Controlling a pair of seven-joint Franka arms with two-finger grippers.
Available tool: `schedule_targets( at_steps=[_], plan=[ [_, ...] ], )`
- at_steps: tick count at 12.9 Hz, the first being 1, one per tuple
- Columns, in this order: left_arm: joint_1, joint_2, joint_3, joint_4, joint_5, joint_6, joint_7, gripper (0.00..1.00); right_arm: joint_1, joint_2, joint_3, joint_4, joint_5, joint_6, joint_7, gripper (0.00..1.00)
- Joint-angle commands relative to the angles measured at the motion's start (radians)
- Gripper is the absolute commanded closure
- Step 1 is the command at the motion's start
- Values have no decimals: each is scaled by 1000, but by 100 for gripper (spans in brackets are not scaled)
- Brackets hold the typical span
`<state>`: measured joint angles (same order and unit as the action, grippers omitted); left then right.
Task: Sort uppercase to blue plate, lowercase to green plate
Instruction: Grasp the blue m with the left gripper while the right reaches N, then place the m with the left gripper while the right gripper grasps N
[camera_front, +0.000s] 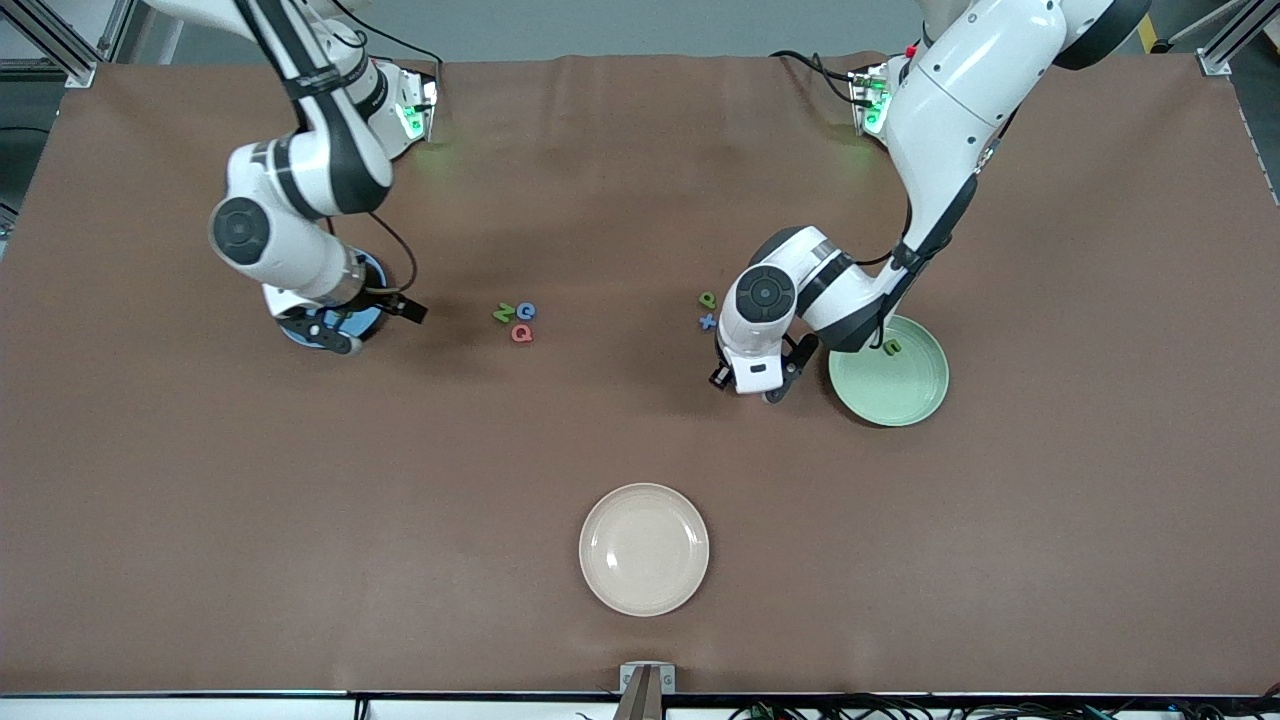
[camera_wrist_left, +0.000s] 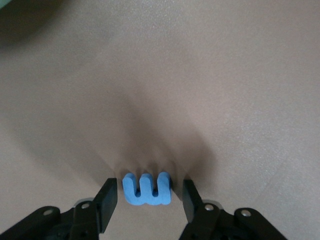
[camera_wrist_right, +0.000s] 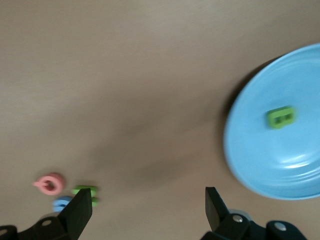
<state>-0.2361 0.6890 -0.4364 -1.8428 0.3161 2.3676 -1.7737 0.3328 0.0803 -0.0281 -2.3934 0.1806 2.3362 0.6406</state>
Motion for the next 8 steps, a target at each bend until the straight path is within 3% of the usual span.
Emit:
schedule_targets(
  at_steps=[1, 4, 8],
  plan=[
    [-5, 6, 2, 0, 15, -11, -33, 66, 89, 90, -9, -3, 17, 127, 108, 0],
    [14, -8, 1, -1, 17, -16, -33, 80, 173, 137, -9, -9, 17, 209, 194, 0],
    [58, -132, -14, -53, 9, -65, 2, 80, 218, 165, -9, -52, 17, 302, 203, 23]
  ],
)
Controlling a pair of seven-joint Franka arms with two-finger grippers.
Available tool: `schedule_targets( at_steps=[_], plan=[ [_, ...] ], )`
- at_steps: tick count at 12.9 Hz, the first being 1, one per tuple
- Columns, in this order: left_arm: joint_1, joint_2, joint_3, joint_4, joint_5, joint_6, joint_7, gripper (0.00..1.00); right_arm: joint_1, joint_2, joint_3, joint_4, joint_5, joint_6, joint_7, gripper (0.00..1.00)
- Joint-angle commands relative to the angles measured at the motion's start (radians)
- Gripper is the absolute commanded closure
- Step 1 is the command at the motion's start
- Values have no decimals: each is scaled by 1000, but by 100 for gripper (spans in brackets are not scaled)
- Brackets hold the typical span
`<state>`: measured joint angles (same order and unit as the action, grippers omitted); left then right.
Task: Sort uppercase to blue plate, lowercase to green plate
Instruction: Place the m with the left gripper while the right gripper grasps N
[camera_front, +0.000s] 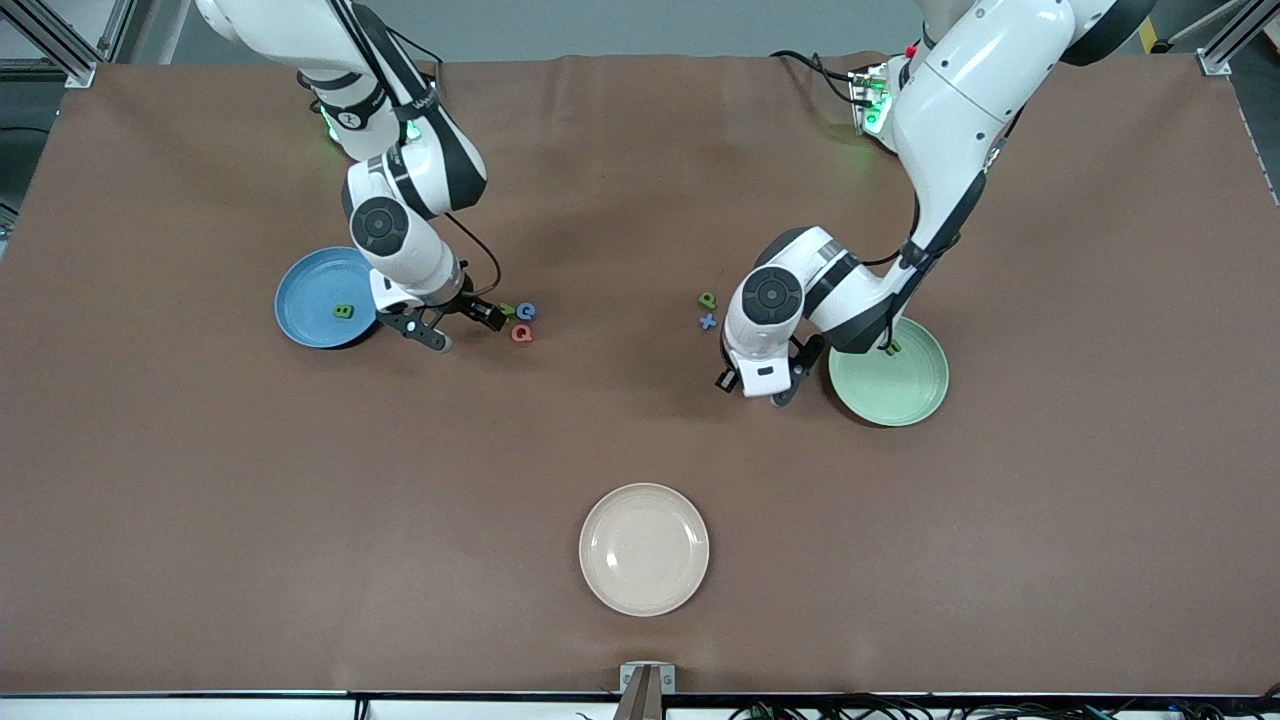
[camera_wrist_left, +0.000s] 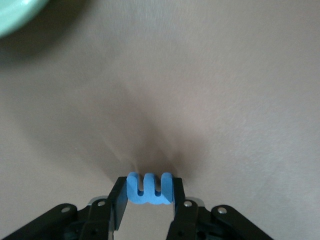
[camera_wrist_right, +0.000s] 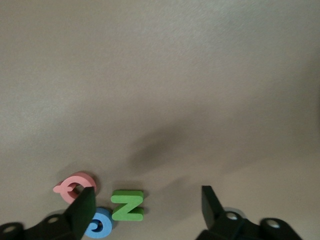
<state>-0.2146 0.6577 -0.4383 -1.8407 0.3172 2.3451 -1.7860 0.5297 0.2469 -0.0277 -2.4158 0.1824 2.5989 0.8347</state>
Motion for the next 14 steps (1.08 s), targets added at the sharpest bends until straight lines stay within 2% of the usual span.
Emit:
schedule_targets(
  at_steps=[1, 3, 5, 7, 10, 14],
  plan=[
    [69, -127, -36, -73, 0, -56, 55, 80, 33, 5, -11, -29, 15, 43, 20, 29],
    [215, -176, -135, -122, -1, -88, 179, 80, 49, 26, -9, -29, 15, 79, 37, 36],
    [424, -200, -273, -182, -1, -114, 340, 80, 55, 37, -9, -28, 15, 93, 49, 36],
    [579, -202, -370, -225, 11, -160, 507, 80, 55, 38, -9, -26, 15, 96, 53, 36],
    [681, -211, -393, -256, 67, -161, 744, 80, 56, 52, -9, -26, 17, 119, 63, 36],
    [757, -184, -393, -278, 183, -126, 853, 80, 69, 66, -8, -25, 19, 139, 72, 36]
  ],
)
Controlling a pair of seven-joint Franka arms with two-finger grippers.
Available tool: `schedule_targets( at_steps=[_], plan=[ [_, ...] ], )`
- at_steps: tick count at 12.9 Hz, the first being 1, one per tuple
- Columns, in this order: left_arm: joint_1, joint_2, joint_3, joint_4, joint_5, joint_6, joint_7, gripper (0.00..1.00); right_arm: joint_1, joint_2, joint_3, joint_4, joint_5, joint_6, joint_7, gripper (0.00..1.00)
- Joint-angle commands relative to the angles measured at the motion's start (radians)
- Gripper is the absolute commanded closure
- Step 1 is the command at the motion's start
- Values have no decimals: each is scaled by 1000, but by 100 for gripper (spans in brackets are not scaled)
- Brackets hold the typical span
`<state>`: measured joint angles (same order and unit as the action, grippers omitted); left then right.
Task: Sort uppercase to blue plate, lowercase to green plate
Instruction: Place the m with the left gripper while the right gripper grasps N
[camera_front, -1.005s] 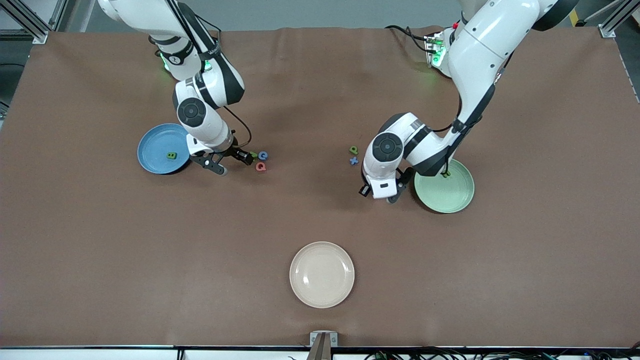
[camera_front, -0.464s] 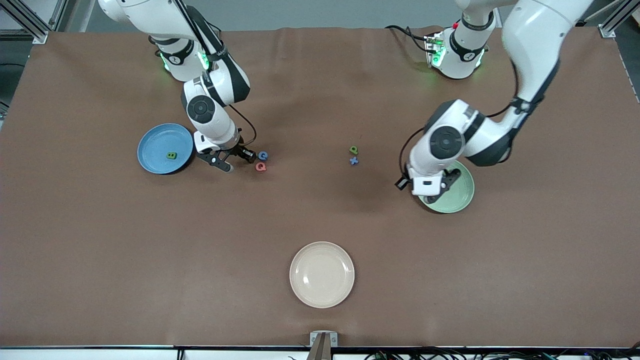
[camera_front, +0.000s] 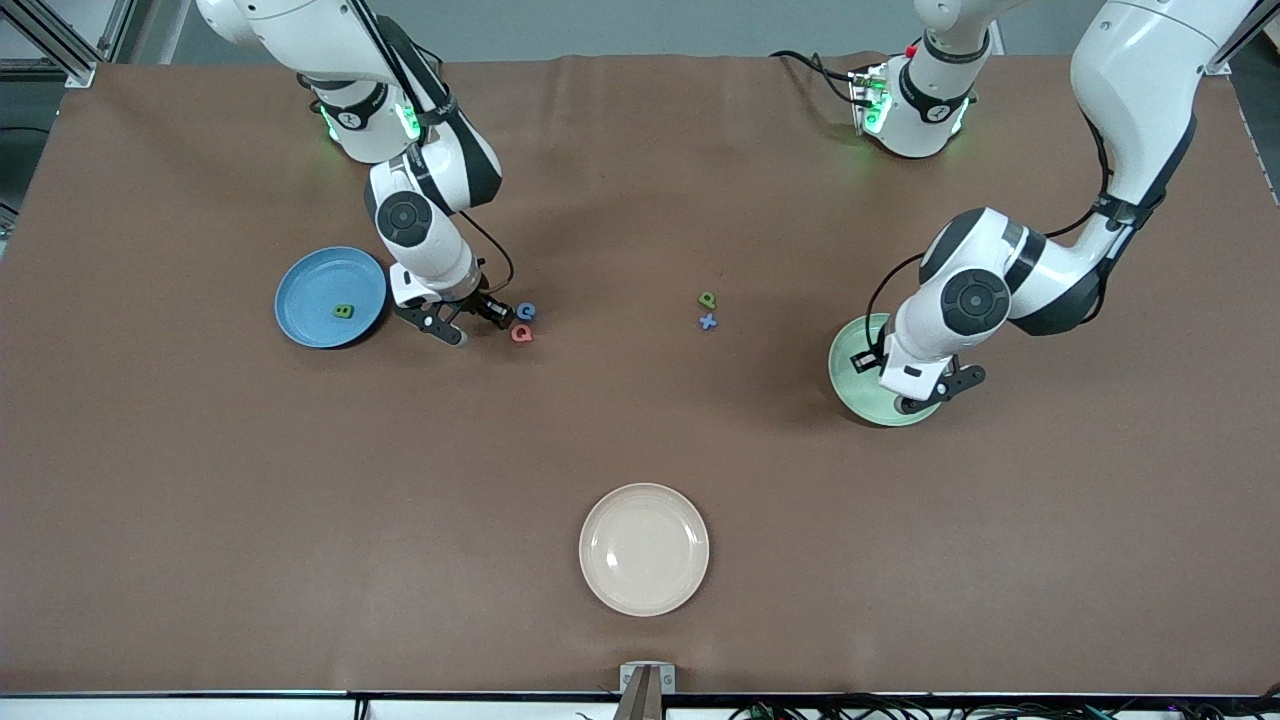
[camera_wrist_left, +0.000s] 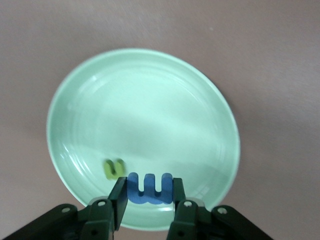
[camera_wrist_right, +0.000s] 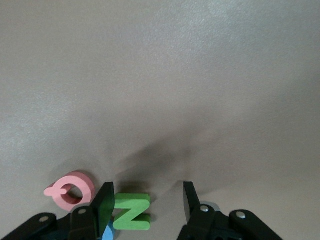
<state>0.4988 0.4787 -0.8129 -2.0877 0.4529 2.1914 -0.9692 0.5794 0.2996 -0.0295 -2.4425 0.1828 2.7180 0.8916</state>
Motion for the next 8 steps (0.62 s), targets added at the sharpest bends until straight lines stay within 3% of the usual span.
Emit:
schedule_targets(
  at_steps=[1, 8],
  plan=[
    [55, 4, -17, -37, 68, 56, 37, 80, 20, 13, -6, 2, 20, 22, 15, 36],
    [130, 101, -12, -41, 222, 145, 30, 80, 54, 15, -6, 0, 21, 22, 36, 37]
  ],
)
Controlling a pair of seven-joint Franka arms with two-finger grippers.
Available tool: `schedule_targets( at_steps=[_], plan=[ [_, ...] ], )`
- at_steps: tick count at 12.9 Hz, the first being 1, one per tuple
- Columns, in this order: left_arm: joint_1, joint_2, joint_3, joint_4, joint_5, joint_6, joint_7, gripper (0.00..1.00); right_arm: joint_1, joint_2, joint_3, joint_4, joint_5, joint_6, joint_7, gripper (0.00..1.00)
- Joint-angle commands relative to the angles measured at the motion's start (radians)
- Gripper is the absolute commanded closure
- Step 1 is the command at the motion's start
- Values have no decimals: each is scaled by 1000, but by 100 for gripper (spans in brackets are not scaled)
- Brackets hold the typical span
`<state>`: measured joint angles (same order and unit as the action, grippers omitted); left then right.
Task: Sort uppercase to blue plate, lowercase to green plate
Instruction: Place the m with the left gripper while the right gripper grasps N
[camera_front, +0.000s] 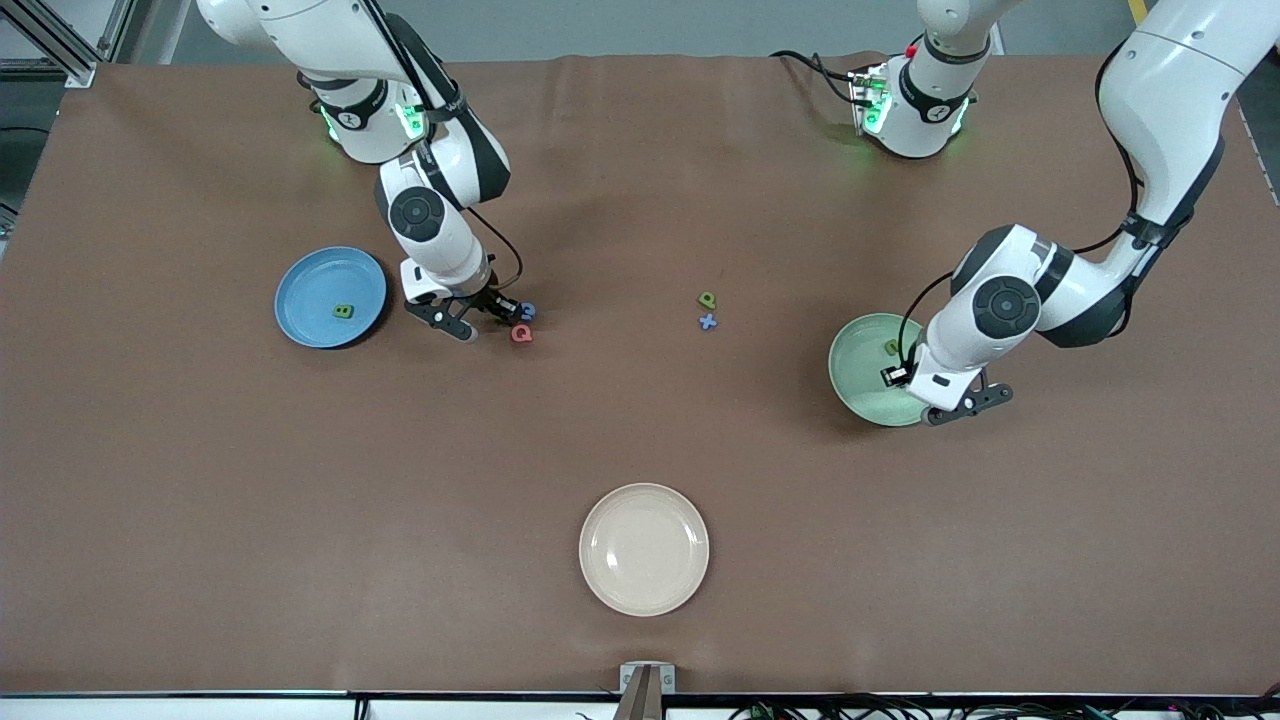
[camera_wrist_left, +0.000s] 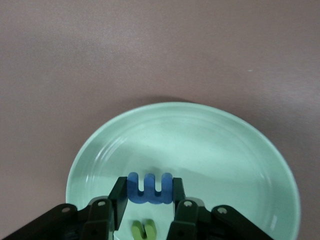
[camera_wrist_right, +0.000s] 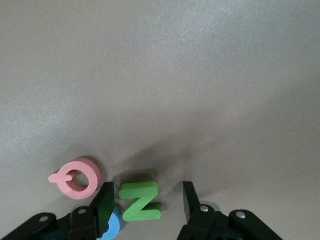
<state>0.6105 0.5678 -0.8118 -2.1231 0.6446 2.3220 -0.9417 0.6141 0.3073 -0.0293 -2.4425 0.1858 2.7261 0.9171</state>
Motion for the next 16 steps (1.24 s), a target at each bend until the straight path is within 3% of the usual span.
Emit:
schedule_targets(
  at_steps=[1, 3, 4, 5, 7, 8, 12, 14, 16],
  plan=[
    [18, 14, -12, -6, 30, 16, 3, 80, 21, 7, -6, -1, 18, 12, 11, 41],
    [18, 18, -12, -6, 38, 29, 4, 79, 32, 7, -8, -1, 20, 11, 13, 50],
    [18, 24, -12, -6, 49, 30, 3, 73, 35, 7, -8, -3, 18, 11, 11, 56],
    [18, 24, -12, -6, 52, 31, 4, 60, 35, 7, -8, -3, 18, 9, 11, 63],
    [18, 17, -14, -6, 52, 30, -3, 26, 35, 7, -8, -3, 18, 4, 9, 86],
    [17, 6, -20, -5, 52, 20, -9, 22, 30, 6, -9, -1, 18, -6, 2, 97],
    [17, -19, -156, 3, 37, -38, -22, 1, -51, -92, -41, -3, 9, -182, -157, 99],
    [-8, -6, -205, 9, 35, -36, -86, 1, -147, -180, -43, -24, 4, -277, -281, 99],
    [-113, 23, -213, 34, 33, -36, -193, 1, -261, -278, -43, -73, -38, -343, -432, 99]
  ],
)
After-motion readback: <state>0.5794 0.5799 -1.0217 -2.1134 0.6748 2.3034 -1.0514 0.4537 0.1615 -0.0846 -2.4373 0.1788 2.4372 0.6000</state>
